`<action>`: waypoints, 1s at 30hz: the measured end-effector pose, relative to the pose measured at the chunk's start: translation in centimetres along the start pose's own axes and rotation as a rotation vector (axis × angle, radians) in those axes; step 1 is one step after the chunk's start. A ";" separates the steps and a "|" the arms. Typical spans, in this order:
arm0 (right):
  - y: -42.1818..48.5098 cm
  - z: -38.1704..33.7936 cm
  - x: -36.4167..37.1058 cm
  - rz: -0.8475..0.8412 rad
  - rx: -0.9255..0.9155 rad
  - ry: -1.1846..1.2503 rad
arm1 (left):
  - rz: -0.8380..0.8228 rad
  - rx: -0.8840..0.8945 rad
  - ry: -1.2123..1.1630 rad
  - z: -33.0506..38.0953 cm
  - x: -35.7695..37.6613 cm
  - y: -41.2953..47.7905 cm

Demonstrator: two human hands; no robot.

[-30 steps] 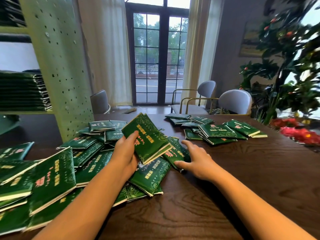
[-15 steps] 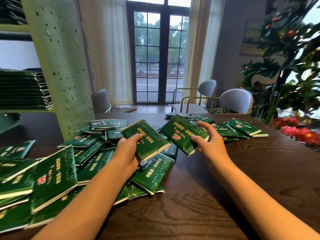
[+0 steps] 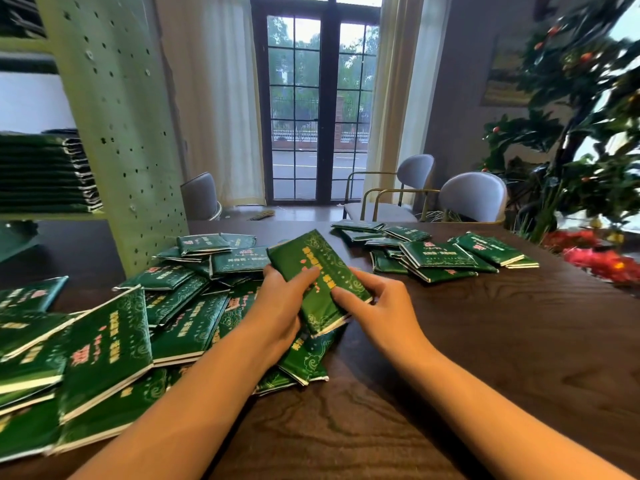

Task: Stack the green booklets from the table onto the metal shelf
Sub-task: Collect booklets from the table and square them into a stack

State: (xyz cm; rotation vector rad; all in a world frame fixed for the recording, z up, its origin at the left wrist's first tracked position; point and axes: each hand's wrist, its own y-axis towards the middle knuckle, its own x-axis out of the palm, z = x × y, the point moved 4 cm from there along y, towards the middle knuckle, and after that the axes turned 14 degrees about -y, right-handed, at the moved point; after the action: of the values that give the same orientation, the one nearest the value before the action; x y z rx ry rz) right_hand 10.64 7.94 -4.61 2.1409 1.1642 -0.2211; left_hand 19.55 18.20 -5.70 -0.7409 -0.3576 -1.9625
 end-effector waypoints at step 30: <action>-0.5 1.0 1.0 -0.336 0.063 -0.455 | 0.253 0.059 -0.140 2.0 -3.4 0.8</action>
State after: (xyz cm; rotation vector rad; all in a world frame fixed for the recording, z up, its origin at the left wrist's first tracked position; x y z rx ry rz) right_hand 10.96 8.14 -6.08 1.7990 1.2386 -0.8565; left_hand 22.14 21.19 -6.38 -0.8454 -0.3845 -1.6607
